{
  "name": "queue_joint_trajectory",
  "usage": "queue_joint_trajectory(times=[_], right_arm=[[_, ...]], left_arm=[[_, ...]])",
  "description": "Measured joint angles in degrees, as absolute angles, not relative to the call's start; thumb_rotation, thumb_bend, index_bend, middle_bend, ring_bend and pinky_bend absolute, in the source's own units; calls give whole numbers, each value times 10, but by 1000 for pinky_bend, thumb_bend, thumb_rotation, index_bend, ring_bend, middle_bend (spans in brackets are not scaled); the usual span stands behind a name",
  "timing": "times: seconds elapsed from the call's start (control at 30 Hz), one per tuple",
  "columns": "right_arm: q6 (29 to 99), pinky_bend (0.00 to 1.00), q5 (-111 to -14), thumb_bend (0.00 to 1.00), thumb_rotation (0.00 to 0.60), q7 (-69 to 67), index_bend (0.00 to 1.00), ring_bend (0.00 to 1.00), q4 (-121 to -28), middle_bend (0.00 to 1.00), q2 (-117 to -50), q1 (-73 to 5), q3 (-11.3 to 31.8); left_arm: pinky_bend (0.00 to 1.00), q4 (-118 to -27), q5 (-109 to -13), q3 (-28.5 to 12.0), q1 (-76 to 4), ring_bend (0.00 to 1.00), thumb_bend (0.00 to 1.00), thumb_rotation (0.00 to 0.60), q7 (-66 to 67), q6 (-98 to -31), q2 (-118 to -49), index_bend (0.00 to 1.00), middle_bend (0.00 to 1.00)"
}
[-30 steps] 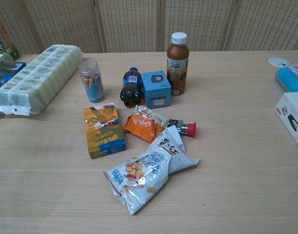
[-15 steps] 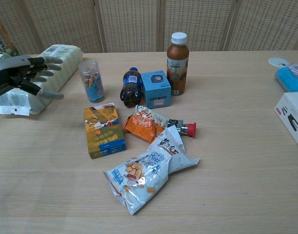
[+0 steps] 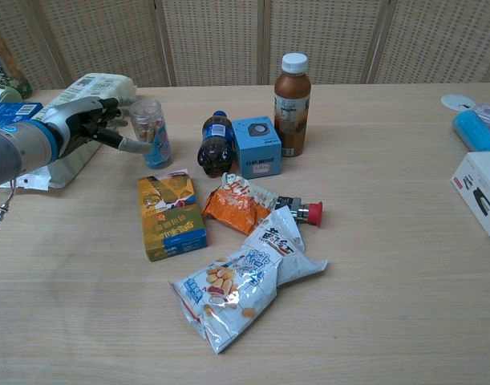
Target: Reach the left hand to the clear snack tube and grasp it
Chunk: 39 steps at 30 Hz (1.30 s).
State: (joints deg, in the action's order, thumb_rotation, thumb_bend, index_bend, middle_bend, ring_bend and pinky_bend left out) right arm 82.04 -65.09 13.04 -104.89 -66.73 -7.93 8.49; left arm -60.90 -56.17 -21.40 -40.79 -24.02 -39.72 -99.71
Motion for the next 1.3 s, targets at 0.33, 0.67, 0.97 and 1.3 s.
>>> queue_joint_trajectory(times=[0.33, 0.67, 0.97, 1.3], right_arm=[[831, 0, -640, 167, 499, 124, 0, 0, -1071, 0, -652, -61, 84], [820, 0, -637, 168, 501, 108, 0, 0, -1077, 0, -650, -59, 86], [797, 0, -635, 168, 501, 101, 0, 0, -1063, 0, -664, -72, 90], [784, 0, -650, 166, 498, 87, 0, 0, -1048, 0, -677, -80, 88]], left_arm=[[92, -446, -586, -247, -461, 386, 228, 600, -335, -367, -1095, 301, 282], [537, -329, -609, -267, -499, 737, 288, 600, -391, -395, -1172, 619, 657], [543, -405, -642, -260, -469, 740, 279, 600, -420, -455, -1133, 613, 659], [544, -676, -643, -270, -404, 740, 274, 600, -370, -524, -991, 606, 654]])
